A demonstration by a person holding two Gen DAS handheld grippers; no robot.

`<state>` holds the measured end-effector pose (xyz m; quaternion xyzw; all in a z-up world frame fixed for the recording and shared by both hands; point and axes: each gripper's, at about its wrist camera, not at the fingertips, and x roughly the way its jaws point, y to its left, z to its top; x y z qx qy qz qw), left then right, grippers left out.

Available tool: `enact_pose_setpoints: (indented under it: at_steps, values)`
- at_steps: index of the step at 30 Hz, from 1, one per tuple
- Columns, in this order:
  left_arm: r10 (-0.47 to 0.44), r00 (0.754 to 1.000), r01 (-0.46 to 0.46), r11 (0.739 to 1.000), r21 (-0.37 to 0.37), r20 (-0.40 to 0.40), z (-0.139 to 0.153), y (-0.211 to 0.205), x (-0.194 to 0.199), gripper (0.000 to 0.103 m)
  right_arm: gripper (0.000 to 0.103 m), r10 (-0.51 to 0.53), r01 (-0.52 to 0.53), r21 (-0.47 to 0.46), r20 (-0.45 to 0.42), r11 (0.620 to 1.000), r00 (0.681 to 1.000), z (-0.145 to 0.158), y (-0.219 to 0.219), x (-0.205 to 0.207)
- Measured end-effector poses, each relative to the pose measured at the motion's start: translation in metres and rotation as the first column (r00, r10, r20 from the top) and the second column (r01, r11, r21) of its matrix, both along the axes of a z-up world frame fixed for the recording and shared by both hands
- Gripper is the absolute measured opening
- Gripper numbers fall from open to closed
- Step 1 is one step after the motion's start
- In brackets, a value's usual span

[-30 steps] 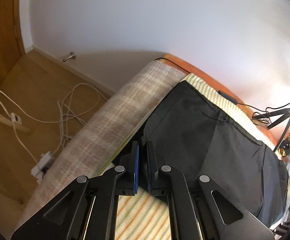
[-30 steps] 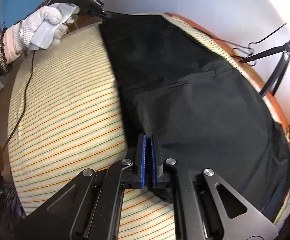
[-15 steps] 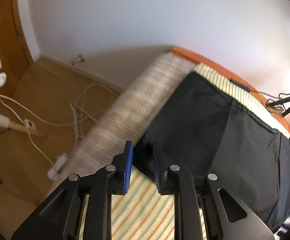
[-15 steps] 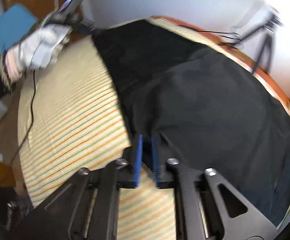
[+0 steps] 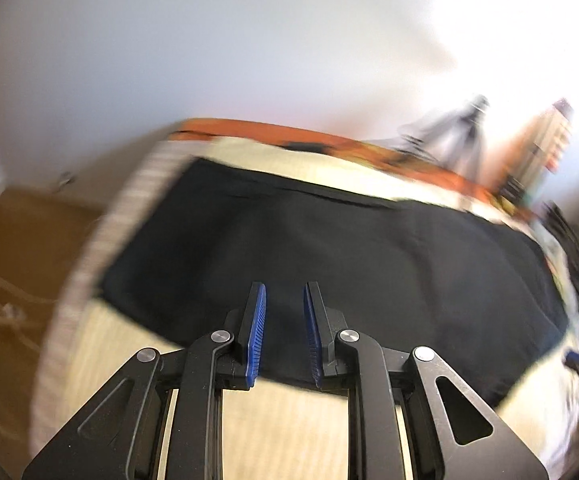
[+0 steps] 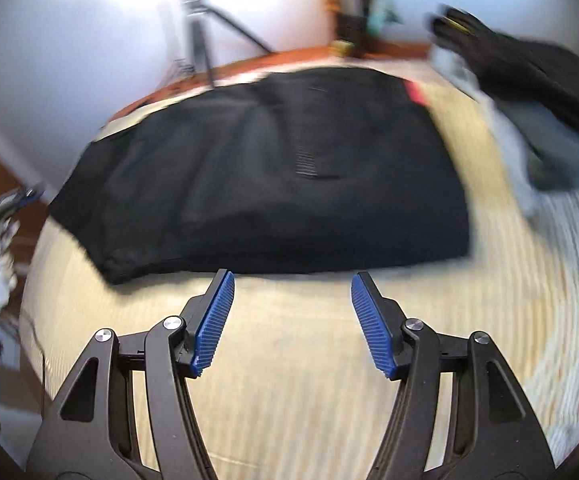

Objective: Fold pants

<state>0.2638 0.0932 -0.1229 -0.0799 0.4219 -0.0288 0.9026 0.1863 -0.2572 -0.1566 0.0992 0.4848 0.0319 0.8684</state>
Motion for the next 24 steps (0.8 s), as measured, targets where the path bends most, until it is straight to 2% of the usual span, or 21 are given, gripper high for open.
enact_pose_setpoints:
  at_steps: [4, 6, 7, 9, 11, 14, 17, 18, 19, 20, 21, 22, 24]
  values:
    - [-0.187, 0.982, 0.187, 0.982, 0.010, -0.006, 0.000, -0.074, -0.003, 0.018, 0.067, -0.108, 0.108, 0.002, -0.009, 0.994, 0.994, -0.007, -0.034, 0.004]
    - [-0.256, 0.966, 0.256, 0.967, -0.009, -0.014, -0.002, -0.105, -0.004, 0.018, 0.069, -0.148, 0.149, 0.054, -0.023, 0.987, 0.989, -0.012, -0.056, 0.005]
    - [-0.295, 0.955, 0.294, 0.955, -0.026, -0.020, -0.005, -0.121, -0.004, 0.018, 0.069, -0.168, 0.170, 0.083, -0.030, 0.982, 0.985, -0.013, -0.062, 0.007]
    - [-0.352, 0.935, 0.351, 0.936, -0.035, -0.034, -0.010, -0.149, -0.004, 0.028, 0.069, -0.226, 0.229, 0.125, -0.040, 0.965, 0.973, -0.018, -0.078, 0.010]
    - [-0.419, 0.907, 0.418, 0.908, -0.028, -0.046, -0.018, -0.179, -0.004, 0.028, 0.069, -0.260, 0.263, 0.164, -0.038, 0.951, 0.965, -0.022, -0.089, 0.013]
    - [-0.479, 0.875, 0.480, 0.877, -0.001, -0.063, -0.029, -0.213, -0.001, 0.028, 0.069, -0.290, 0.289, 0.208, -0.025, 0.935, 0.957, -0.023, -0.098, 0.018]
    - [-0.510, 0.856, 0.514, 0.858, 0.029, -0.077, -0.040, -0.236, -0.002, 0.028, 0.069, -0.341, 0.331, 0.262, -0.010, 0.906, 0.940, -0.024, -0.107, 0.022]
    - [-0.518, 0.851, 0.522, 0.852, 0.032, -0.088, -0.043, -0.242, -0.002, 0.028, 0.065, -0.356, 0.345, 0.274, -0.009, 0.898, 0.934, -0.024, -0.110, 0.023]
    - [-0.522, 0.847, 0.527, 0.849, 0.037, -0.097, -0.047, -0.245, -0.003, 0.028, 0.055, -0.365, 0.352, 0.277, -0.003, 0.894, 0.931, -0.023, -0.111, 0.022]
    - [-0.525, 0.844, 0.532, 0.845, 0.054, -0.108, -0.051, -0.248, -0.003, 0.028, 0.040, -0.362, 0.347, 0.271, 0.006, 0.898, 0.932, -0.023, -0.110, 0.026]
    - [-0.526, 0.843, 0.535, 0.842, 0.073, -0.112, -0.054, -0.250, -0.003, 0.028, 0.032, -0.356, 0.342, 0.264, 0.008, 0.902, 0.934, -0.022, -0.109, 0.028]
    - [-0.529, 0.842, 0.538, 0.838, 0.090, -0.103, -0.055, -0.251, -0.003, 0.028, 0.013, -0.350, 0.335, 0.262, 0.009, 0.905, 0.937, -0.021, -0.108, 0.032]
    - [-0.544, 0.833, 0.554, 0.823, 0.130, -0.102, -0.054, -0.254, -0.007, 0.028, 0.011, -0.331, 0.313, 0.243, 0.033, 0.918, 0.943, -0.011, -0.104, 0.036]
